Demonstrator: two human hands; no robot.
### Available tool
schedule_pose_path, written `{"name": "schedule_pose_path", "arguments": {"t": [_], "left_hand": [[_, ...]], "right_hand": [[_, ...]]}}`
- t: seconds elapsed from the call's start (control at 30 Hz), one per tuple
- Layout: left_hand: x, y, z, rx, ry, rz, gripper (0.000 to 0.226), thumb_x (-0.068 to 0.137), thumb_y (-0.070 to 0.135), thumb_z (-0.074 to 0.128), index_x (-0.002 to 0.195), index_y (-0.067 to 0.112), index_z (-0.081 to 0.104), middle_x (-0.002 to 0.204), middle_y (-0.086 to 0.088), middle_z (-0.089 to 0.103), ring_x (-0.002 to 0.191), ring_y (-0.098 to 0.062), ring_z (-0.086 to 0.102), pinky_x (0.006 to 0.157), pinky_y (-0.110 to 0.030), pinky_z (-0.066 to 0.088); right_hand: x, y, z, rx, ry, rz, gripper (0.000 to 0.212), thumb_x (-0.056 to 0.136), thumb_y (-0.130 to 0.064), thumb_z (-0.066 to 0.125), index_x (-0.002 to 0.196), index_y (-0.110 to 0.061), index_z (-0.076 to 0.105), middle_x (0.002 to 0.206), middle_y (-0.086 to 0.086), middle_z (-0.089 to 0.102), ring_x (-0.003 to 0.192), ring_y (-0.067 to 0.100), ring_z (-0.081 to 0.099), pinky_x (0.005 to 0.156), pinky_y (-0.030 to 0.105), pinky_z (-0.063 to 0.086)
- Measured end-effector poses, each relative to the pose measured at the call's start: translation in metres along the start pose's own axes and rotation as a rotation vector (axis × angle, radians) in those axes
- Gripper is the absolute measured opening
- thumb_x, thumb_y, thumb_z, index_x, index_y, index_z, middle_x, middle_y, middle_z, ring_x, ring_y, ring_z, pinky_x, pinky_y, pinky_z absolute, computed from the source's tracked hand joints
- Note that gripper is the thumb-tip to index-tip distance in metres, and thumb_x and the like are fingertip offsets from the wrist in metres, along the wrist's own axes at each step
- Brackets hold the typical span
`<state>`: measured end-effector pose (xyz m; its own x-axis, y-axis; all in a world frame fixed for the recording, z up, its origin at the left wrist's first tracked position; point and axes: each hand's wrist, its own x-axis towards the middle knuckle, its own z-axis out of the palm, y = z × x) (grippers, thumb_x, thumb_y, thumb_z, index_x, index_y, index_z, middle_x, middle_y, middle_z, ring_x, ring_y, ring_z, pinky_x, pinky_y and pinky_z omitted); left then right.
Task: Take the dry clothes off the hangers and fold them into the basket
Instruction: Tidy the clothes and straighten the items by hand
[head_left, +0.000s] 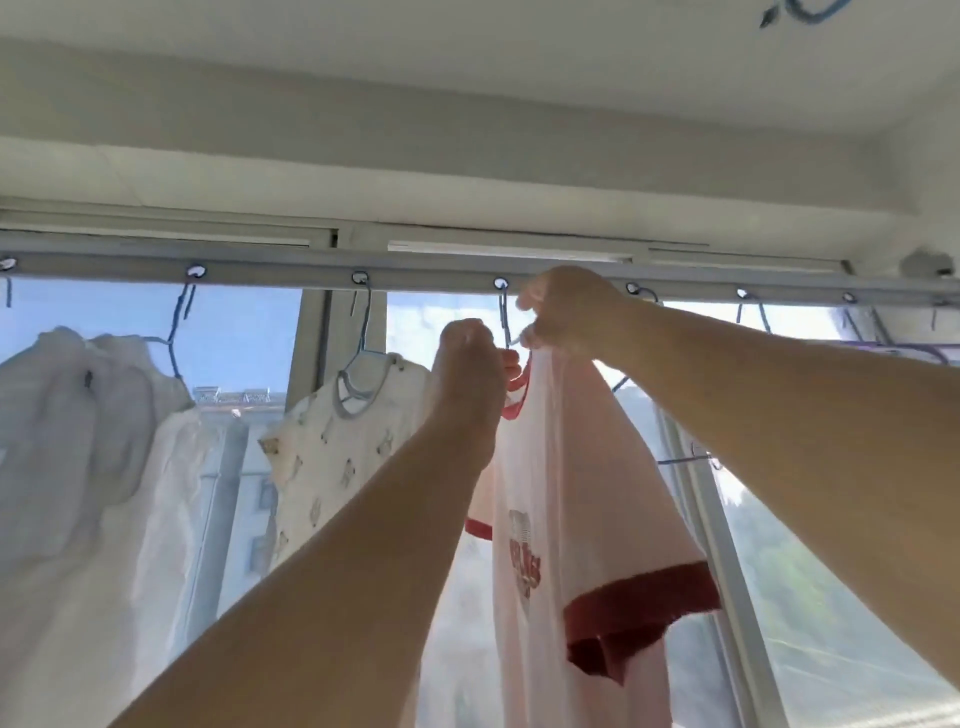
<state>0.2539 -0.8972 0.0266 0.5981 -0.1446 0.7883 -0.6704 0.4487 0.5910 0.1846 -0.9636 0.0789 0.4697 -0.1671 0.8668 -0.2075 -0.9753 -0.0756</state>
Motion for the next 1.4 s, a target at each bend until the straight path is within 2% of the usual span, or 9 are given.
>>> {"name": "schedule_pose_path", "arguments": {"t": [0.1,0.27,0.57,0.63,0.8,0.9,1.0,1.17,1.4], "left_hand": [[0.021,-0.007,-0.005,0.162,-0.061,0.066,0.032,0.095,0.006,0.030,0.114,0.018,0.052,0.115,-0.010,0.058,0.093,-0.020,0.057,0.068,-0.030,0.048],[0.033,-0.011,0.003,0.640,-0.204,0.319,0.048,0.091,-0.003,0.034,0.135,0.015,0.044,0.142,-0.006,0.042,0.128,-0.021,0.041,0.105,-0.034,0.037],[0.055,-0.024,0.019,0.907,-0.428,0.452,0.042,0.097,0.016,0.036,0.138,0.019,0.039,0.138,-0.005,0.047,0.123,-0.025,0.046,0.101,-0.036,0.038],[0.060,-0.028,0.022,0.891,-0.426,0.484,0.042,0.095,0.016,0.040,0.137,0.018,0.042,0.140,-0.003,0.046,0.126,-0.024,0.045,0.103,-0.037,0.037],[0.067,-0.035,0.031,0.844,-0.388,0.574,0.039,0.092,0.010,0.044,0.129,0.019,0.052,0.136,-0.001,0.050,0.125,-0.021,0.047,0.101,-0.031,0.038],[0.070,-0.037,0.037,0.832,-0.360,0.601,0.039,0.094,0.006,0.043,0.127,0.023,0.055,0.137,0.002,0.049,0.126,-0.018,0.046,0.098,-0.026,0.035],[0.072,-0.038,0.039,0.807,-0.395,0.614,0.036,0.096,0.010,0.042,0.126,0.024,0.057,0.136,0.003,0.050,0.124,-0.016,0.048,0.095,-0.022,0.034],[0.076,-0.046,0.044,0.906,-0.446,0.626,0.031,0.096,0.027,0.046,0.125,0.025,0.056,0.135,-0.001,0.049,0.120,-0.019,0.051,0.101,-0.032,0.038],[0.074,-0.047,0.062,0.952,-0.404,0.520,0.036,0.095,0.039,0.043,0.128,0.024,0.051,0.135,-0.008,0.043,0.117,-0.026,0.047,0.099,-0.037,0.037]], "right_hand": [[0.005,0.005,0.008,-0.120,-0.024,0.028,0.036,0.091,-0.006,0.048,0.127,-0.004,0.053,0.128,0.015,0.055,0.118,0.031,0.051,0.092,0.033,0.042],[0.006,0.019,0.017,-0.186,-0.067,0.051,0.040,0.090,0.003,0.042,0.129,0.001,0.051,0.132,0.011,0.053,0.121,0.023,0.050,0.088,0.020,0.037],[0.014,0.034,0.025,-0.256,-0.129,0.081,0.039,0.089,0.001,0.039,0.124,-0.002,0.056,0.128,0.015,0.057,0.117,0.030,0.055,0.098,0.037,0.045],[0.015,0.036,0.024,-0.206,-0.124,0.125,0.040,0.092,-0.003,0.040,0.129,-0.005,0.052,0.127,0.015,0.056,0.113,0.030,0.055,0.094,0.034,0.046],[0.011,0.053,0.019,0.235,-0.148,0.300,0.056,0.073,0.009,0.041,0.128,0.002,0.052,0.087,0.008,0.045,0.061,0.019,0.037,0.046,0.020,0.033],[0.004,0.072,0.017,0.468,-0.130,0.384,0.060,0.058,0.005,0.041,0.116,0.011,0.053,0.082,0.006,0.046,0.069,0.025,0.038,0.060,0.023,0.034],[-0.004,0.076,0.017,0.588,-0.184,0.383,0.015,0.075,0.004,0.055,0.084,-0.001,0.067,0.075,0.011,0.061,0.065,0.023,0.059,0.062,0.023,0.049],[-0.019,0.089,0.017,0.406,-0.064,0.331,0.016,0.077,-0.015,0.071,0.088,-0.012,0.061,0.082,0.003,0.063,0.069,0.014,0.061,0.055,0.021,0.052],[-0.042,0.112,0.029,-0.006,0.335,0.088,0.039,0.073,-0.039,0.073,0.059,-0.021,0.041,0.059,-0.006,0.044,0.056,0.006,0.038,0.049,0.022,0.025]]}}
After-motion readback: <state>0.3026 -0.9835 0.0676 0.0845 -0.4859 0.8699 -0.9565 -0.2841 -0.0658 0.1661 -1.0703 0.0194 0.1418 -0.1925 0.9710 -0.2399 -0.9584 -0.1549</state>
